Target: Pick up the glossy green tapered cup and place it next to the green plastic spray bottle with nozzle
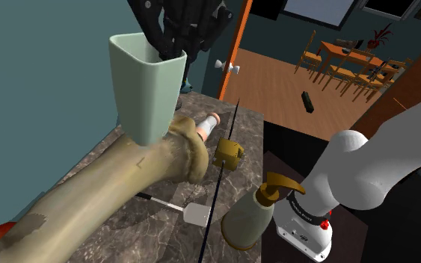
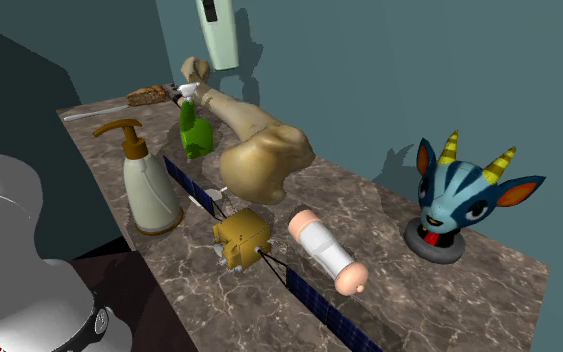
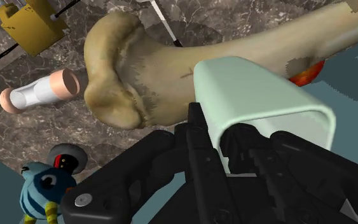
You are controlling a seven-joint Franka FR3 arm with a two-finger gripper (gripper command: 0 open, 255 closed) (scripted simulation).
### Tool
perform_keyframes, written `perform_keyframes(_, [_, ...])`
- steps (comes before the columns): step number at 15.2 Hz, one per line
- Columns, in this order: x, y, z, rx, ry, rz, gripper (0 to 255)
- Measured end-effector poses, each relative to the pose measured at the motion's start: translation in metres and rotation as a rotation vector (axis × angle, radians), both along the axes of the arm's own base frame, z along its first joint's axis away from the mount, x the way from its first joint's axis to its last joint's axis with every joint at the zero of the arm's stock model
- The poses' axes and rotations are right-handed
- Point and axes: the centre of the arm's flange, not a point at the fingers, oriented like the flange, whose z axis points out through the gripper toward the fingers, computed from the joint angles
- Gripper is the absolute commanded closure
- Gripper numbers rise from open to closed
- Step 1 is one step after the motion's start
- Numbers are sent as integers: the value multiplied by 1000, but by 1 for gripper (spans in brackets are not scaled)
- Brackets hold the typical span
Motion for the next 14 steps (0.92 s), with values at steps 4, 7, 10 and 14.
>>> perform_keyframes(4, [-49,19,-1,0,0,0,255])
perform_keyframes(7, [-83,36,2,0,0,0,255])
perform_keyframes(10, [-123,49,4,0,0,1,255])
perform_keyframes(14, [-171,70,2,0,0,1,255])
